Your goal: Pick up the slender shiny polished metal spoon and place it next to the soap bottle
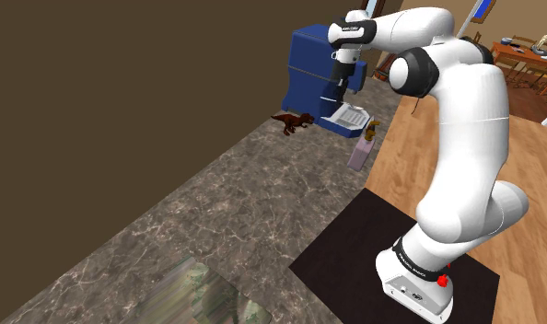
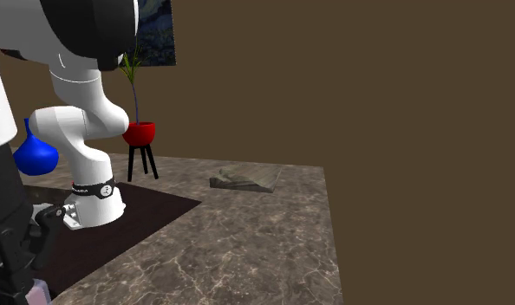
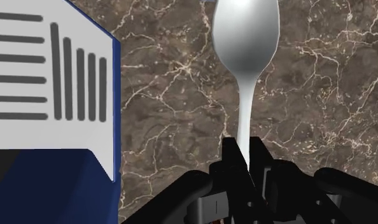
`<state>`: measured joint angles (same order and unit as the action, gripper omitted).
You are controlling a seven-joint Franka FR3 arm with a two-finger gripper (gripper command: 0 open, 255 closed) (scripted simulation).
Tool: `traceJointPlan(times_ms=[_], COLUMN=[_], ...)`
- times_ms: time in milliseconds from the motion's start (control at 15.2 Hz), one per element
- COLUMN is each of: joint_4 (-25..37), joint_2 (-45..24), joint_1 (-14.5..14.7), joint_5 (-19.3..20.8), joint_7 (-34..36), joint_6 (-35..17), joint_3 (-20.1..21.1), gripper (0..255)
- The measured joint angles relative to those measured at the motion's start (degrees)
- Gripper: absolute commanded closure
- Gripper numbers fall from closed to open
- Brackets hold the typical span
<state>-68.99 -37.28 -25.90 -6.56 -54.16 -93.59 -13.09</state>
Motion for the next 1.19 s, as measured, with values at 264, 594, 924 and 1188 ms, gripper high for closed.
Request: traceJointPlan(times_ms=[264, 594, 924, 1188], joint_4=[2.0, 6.7, 11.7, 3.8], joint_2=[0.7, 0.2, -0.4, 5.0], joint_1=[-0.1, -0.6, -1.0, -1.0], joint_5=[0.1, 0.1, 0.0, 1.0], joint_7=[0.1, 0.1, 0.2, -1.2], joint_6=[2.6, 6.8, 11.2, 8.8], joint_3=[-0.1, -0.1, -0.1, -0.9], gripper=[255, 255, 255, 255])
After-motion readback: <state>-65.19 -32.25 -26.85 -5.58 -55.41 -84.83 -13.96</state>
